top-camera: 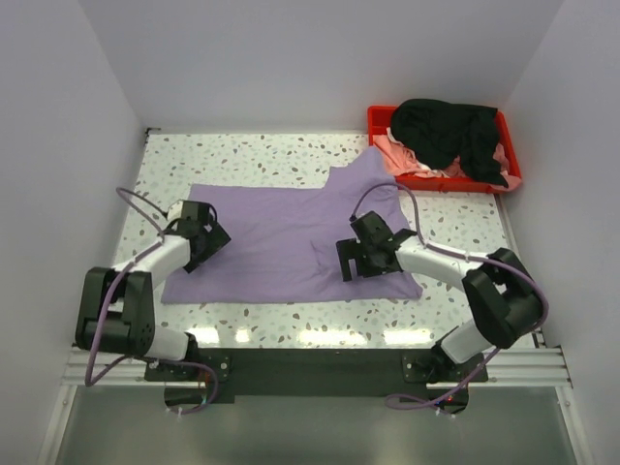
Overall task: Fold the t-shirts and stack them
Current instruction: Fold the tshirt
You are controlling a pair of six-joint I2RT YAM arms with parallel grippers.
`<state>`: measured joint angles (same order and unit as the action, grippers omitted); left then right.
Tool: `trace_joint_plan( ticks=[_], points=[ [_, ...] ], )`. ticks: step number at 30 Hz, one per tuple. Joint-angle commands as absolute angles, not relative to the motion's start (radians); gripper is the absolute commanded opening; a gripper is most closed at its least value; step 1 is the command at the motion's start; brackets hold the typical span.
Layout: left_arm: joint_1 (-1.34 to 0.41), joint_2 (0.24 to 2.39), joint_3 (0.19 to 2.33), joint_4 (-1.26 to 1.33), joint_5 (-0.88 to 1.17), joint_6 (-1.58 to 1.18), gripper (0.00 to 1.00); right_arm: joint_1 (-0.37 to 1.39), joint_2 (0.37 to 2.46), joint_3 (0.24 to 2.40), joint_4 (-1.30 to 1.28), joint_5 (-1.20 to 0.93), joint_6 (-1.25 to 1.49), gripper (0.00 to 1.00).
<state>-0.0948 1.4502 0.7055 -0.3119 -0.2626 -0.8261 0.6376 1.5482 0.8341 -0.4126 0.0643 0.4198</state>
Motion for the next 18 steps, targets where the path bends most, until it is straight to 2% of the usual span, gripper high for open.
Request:
trace_joint_plan(
  ticks=[1, 8, 18],
  points=[
    [-0.095, 1.384, 0.598, -0.486, -0.354, -0.883, 1.00, 0.667, 1.534, 0.750, -0.390, -0.051, 0.434, 0.99],
    [-0.094, 1.192, 0.517, -0.572, -0.407, -0.963, 1.00, 0.739, 1.441, 0.661, -0.410, -0.063, 0.509, 0.99],
    [-0.094, 1.106, 0.497, -0.618, -0.428, -1.003, 1.00, 0.834, 1.298, 0.584, -0.443, -0.032, 0.618, 0.99]
  ],
)
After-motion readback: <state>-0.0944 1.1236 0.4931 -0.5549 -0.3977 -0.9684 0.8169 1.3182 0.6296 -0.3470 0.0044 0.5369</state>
